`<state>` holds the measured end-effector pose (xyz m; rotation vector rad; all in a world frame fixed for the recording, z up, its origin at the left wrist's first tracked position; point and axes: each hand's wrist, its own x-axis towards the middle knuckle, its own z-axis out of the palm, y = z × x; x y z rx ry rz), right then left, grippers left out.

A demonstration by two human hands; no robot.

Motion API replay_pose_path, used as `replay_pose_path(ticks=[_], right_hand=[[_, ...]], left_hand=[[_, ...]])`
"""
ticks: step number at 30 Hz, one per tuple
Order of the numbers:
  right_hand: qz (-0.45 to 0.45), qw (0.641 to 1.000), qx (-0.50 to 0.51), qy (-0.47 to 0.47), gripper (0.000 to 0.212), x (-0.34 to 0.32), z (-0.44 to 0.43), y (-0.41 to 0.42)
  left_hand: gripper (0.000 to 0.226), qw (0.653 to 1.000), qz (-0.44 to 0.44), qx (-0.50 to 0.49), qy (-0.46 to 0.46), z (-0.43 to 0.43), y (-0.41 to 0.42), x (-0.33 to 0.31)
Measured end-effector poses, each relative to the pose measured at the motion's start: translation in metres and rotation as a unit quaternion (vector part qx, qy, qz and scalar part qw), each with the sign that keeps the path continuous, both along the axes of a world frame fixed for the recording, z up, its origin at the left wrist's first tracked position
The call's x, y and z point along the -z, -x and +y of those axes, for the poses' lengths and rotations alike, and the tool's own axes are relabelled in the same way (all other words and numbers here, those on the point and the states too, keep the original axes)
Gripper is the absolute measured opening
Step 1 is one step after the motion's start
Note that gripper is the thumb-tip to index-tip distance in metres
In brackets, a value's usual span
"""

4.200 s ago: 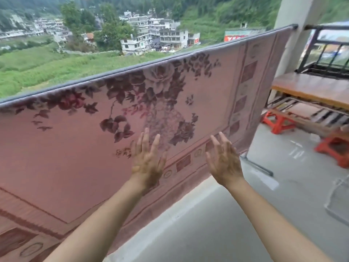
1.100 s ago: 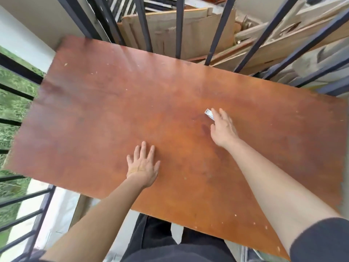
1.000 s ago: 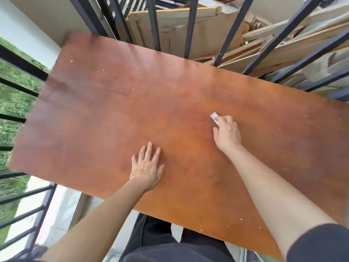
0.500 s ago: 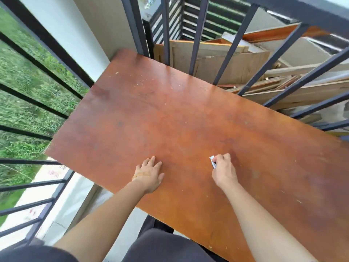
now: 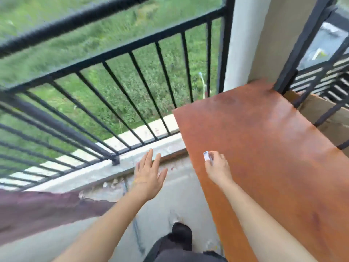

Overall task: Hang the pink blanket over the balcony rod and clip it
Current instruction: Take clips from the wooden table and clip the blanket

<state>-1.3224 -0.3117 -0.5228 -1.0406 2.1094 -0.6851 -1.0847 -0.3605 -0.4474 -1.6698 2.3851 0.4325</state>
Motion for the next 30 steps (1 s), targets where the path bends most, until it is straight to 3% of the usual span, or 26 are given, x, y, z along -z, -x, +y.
replay_pose_path(ticks=[3, 7, 11, 16, 19, 22, 24, 30], right_hand=[[-0.005, 0.991, -0.123, 0.045, 0.033, -0.032, -0.045, -0.088], [-0.037, 0.951, -0.290, 0.099, 0.039, -0.083, -0.071, -0.225], [-0.050, 0.880, -0.456, 0.121, 0.037, -0.121, -0.071, -0.367], [-0.029, 0.766, -0.623, 0.154, 0.044, -0.148, -0.043, -0.567], [-0.069, 0.737, -0.657, 0.146, 0.047, -0.167, -0.020, -0.677], [-0.101, 0.723, -0.669, 0.139, 0.050, -0.182, -0.001, -0.771], [-0.111, 0.713, -0.677, 0.143, 0.041, -0.188, 0.007, -0.827], [-0.152, 0.713, -0.667, 0.152, 0.030, -0.198, 0.023, -0.976]], left_hand=[[0.072, 0.993, -0.003, -0.113, 0.021, 0.011, -0.096, -0.021], [0.068, 0.962, -0.020, -0.271, 0.029, 0.049, -0.223, -0.049], [0.067, 0.914, -0.022, -0.400, 0.063, 0.102, -0.345, -0.065], [0.077, 0.838, -0.009, -0.535, 0.107, 0.173, -0.507, -0.075], [0.062, 0.799, -0.015, -0.591, 0.112, 0.211, -0.602, -0.082], [0.068, 0.765, -0.028, -0.628, 0.142, 0.246, -0.675, -0.098], [0.071, 0.747, -0.035, -0.644, 0.161, 0.265, -0.718, -0.108], [0.063, 0.704, -0.050, -0.680, 0.201, 0.299, -0.835, -0.115]])
